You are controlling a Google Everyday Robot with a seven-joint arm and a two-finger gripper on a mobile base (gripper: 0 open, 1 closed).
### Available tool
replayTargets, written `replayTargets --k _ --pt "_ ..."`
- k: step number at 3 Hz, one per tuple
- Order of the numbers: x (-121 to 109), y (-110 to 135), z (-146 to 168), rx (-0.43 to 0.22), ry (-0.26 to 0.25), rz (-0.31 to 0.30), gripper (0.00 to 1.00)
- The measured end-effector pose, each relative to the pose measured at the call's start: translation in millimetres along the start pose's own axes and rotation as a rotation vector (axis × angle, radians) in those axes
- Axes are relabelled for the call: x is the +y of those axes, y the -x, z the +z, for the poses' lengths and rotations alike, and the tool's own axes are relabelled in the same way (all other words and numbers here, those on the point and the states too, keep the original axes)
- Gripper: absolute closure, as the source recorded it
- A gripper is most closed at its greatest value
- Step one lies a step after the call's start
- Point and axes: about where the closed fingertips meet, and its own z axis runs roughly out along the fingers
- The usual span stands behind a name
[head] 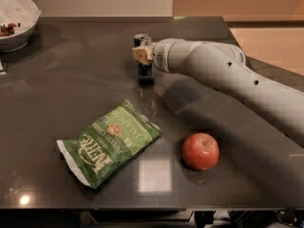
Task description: Place redbull can upright
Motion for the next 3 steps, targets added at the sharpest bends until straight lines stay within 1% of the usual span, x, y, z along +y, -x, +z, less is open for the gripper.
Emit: replayTargets --k 1,3 --pt "-4.0 -2.7 -2.0 0.040 -0.015 -0.040 1.00" --pt "-6.6 0.8 -4.7 0.073 -0.022 -0.079 1.00"
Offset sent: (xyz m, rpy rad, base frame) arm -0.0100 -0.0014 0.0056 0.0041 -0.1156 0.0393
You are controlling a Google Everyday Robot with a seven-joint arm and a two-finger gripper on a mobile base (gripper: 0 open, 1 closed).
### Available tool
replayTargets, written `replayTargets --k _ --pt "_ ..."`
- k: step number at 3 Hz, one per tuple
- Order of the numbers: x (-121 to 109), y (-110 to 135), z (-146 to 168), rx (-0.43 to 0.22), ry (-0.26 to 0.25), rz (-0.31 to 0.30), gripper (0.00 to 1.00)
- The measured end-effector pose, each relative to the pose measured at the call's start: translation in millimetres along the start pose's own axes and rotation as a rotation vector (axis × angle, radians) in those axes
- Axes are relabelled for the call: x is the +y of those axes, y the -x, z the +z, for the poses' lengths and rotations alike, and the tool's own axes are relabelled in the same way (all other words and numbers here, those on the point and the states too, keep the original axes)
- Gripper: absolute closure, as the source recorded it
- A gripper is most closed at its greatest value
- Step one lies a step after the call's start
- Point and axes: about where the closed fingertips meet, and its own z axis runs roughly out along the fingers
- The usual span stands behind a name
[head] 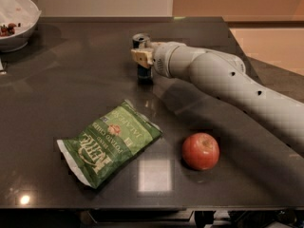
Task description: Place redbull can upright
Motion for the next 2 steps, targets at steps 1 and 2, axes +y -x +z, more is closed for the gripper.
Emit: replayTargets --k 1,2 --pt "0.2 5.1 0.4 0.006 0.007 -0.032 1.00" --pt "1.5 8.7 0.3 0.032 0.021 -0.043 0.83"
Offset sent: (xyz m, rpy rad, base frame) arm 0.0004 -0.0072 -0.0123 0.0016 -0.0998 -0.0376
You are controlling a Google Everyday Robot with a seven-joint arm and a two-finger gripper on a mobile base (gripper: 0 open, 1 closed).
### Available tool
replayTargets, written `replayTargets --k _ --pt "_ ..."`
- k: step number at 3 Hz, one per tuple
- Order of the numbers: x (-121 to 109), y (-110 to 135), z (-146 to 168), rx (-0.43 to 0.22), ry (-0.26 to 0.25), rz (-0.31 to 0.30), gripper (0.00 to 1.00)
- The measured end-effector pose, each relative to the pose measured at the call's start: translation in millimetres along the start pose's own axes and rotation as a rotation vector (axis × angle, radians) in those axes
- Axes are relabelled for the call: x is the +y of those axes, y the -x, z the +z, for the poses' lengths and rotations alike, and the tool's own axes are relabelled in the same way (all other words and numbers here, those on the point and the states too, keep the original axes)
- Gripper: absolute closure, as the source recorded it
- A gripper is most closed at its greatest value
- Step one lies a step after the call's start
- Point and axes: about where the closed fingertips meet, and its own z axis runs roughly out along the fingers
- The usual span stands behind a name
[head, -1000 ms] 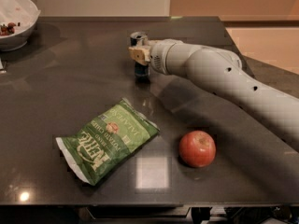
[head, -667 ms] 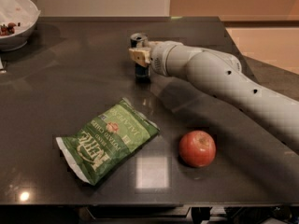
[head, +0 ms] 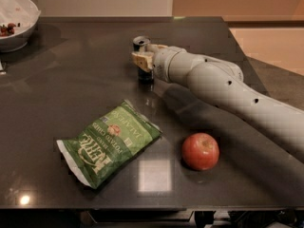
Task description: Place redbull can upright
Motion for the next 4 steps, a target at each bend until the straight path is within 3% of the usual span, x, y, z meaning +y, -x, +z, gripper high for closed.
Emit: replayTargets --k 1,3,4 --pt "0.6 1.7 -0.3 0.032 0.011 0.000 0.58" --pt "-2.2 0.3 1.4 0.032 0.006 -0.001 0.12" --pt "-3.5 -0.1 2.1 0.032 0.004 -0.002 0.00"
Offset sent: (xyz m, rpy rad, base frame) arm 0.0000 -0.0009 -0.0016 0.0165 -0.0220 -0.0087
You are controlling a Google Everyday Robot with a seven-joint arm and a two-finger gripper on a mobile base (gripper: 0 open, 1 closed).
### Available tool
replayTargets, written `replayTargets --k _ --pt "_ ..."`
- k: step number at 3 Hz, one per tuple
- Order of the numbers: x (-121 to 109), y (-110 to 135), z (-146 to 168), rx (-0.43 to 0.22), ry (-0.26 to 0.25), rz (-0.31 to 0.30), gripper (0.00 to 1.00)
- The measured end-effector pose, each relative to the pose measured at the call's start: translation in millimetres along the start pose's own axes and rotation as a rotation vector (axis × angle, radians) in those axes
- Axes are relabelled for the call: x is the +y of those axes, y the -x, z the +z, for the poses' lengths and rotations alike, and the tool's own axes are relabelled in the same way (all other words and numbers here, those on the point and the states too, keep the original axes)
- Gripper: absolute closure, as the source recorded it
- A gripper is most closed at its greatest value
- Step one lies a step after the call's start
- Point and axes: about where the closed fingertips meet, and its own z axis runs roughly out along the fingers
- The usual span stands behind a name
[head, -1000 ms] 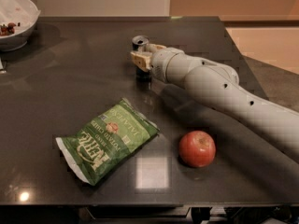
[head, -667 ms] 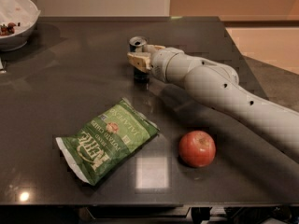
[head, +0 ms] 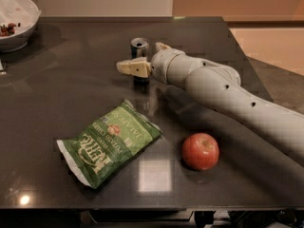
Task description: Place redbull can upright
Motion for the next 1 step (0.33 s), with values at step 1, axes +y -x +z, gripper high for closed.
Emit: replayTargets --k 1 --pt "-0.1 0.0 0.0 0.000 0.000 0.000 0.00"
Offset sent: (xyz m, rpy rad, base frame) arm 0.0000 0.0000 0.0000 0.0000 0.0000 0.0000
